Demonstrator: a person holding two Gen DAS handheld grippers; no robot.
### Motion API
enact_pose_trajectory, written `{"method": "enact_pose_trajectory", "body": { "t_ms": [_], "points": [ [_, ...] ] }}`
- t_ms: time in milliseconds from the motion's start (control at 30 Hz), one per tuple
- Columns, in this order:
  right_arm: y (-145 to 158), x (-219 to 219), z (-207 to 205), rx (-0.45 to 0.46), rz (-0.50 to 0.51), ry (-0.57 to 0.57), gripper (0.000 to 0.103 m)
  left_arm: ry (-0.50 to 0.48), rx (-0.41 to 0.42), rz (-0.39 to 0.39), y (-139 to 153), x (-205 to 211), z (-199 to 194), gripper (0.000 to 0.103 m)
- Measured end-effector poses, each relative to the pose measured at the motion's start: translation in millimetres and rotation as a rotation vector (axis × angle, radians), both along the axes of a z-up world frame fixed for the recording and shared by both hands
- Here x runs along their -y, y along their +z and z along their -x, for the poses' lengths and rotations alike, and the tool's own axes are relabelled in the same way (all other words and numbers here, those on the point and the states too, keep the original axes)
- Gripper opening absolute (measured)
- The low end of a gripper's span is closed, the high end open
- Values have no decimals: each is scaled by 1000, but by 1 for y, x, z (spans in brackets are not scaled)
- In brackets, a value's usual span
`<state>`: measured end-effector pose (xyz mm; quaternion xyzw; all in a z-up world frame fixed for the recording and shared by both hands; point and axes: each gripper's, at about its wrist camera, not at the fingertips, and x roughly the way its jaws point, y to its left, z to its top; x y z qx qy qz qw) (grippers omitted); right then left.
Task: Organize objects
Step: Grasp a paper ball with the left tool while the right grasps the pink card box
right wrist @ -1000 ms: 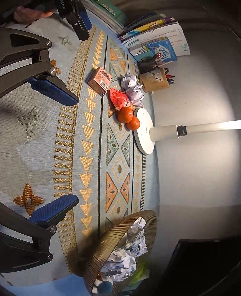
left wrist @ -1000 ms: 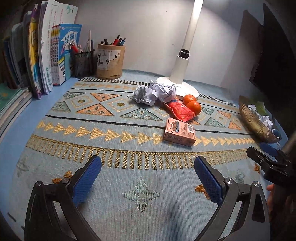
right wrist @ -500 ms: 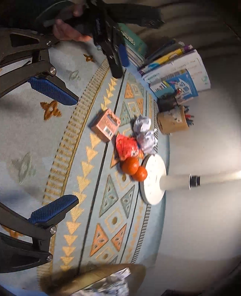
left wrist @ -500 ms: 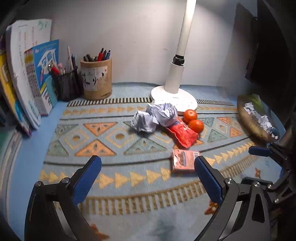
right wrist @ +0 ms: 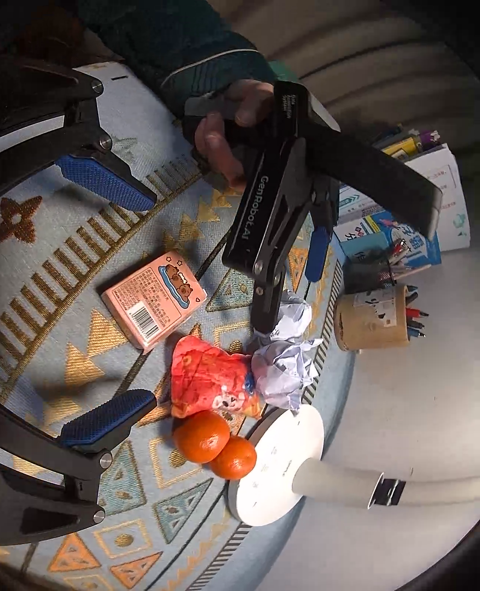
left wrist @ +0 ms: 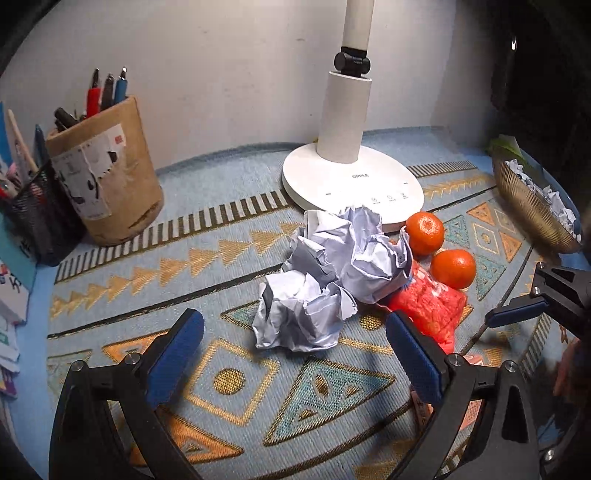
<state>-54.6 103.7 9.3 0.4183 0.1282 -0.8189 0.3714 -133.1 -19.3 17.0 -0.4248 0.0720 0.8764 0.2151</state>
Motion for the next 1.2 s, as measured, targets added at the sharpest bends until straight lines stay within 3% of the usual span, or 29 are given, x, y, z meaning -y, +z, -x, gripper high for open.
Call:
{"method": "enact_pose_trajectory", "body": {
  "t_ms": [67,100,167,233,267,333,433,567,733,933,1033,1200],
  "points": [
    [-8,6,6,21,-16,20,98,-18,31,18,-8,-5,6,81],
    [-12,9,8,36,-11,26,95,-20,46,28,-10,-7,8,71],
    [-14,14,13,38,-18,24,88,-12,27,36,-10,-9,7,62],
    [-12,19,14,32,-18,29,69,-7,16,31,-9,-10,5,44],
    [-12,21,15,28,-20,24,66,-7,8,27,-8,-9,4,44],
    [-10,22,11,36,-9,40,50,1,-6,18,-4,-7,-1,42],
    [-8,20,-2,51,-16,26,43,24,-11,-27,4,1,-16,41],
    [10,-6,-28,31,4,-49,41,62,-30,-62,19,8,-52,41],
    [43,-77,-43,26,144,-246,41,164,-15,-193,27,4,-111,41],
    [25,-155,-87,110,219,-506,41,258,-46,-210,21,-24,-176,41],
    [22,-169,-101,96,285,-521,41,254,-70,-173,19,-44,-190,41],
    [19,-164,-118,74,244,-471,41,229,-112,-138,19,-61,-200,41]
  ]
}}
